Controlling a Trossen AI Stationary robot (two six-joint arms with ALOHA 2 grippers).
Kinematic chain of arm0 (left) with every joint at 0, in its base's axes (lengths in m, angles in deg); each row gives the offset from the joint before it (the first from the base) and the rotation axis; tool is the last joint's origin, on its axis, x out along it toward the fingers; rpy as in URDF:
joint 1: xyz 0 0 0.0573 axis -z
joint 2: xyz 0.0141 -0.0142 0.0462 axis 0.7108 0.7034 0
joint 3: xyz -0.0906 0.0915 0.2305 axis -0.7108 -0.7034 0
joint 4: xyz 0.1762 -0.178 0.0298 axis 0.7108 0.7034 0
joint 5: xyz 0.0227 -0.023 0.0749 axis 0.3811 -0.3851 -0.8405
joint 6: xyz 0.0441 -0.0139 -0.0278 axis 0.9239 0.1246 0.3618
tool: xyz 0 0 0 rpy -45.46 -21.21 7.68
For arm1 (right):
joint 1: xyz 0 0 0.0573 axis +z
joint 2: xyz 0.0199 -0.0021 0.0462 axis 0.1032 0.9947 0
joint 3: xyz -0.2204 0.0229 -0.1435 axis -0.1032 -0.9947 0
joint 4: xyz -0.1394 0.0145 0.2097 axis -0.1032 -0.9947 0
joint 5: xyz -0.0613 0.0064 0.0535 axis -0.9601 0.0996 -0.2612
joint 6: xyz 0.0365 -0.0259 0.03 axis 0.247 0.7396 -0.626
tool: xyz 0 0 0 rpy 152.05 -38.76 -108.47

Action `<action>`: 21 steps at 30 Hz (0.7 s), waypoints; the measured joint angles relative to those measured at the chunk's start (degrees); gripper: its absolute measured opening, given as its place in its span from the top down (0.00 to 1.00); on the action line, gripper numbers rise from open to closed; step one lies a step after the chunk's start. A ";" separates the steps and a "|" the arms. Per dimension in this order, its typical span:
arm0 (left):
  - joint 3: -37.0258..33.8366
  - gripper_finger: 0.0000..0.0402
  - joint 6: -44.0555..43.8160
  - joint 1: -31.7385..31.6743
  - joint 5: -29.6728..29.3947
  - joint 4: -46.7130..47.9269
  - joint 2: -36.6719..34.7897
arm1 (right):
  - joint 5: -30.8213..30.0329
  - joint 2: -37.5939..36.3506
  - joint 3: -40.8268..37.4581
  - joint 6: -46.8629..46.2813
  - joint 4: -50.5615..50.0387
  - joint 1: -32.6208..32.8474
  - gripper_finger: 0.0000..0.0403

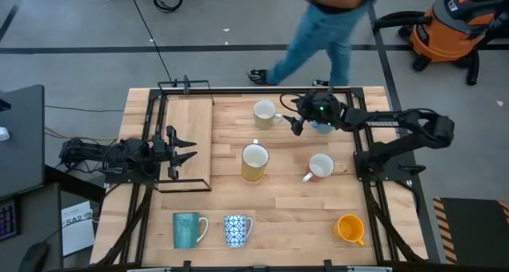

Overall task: Place coffee mugs
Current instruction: Put the light green mug on the shelf

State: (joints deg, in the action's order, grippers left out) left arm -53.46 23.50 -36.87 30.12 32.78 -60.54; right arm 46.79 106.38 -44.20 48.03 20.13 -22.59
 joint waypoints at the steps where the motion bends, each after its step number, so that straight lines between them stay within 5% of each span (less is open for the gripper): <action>1: 0.00 0.63 -0.01 0.00 0.01 0.02 0.01 | 1.27 1.04 0.02 0.00 0.65 -0.33 0.10; 13: -0.01 0.63 0.01 0.02 0.00 0.02 -0.01 | 6.04 13.23 0.02 0.00 9.84 -1.05 0.10; 21: 0.01 0.63 0.01 0.00 0.00 0.00 0.01 | 7.33 18.84 0.09 0.02 13.32 -1.07 0.22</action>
State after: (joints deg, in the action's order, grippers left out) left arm -53.45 23.51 -36.87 30.12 32.78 -60.54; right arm 54.13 125.22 -44.11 48.04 33.46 -23.66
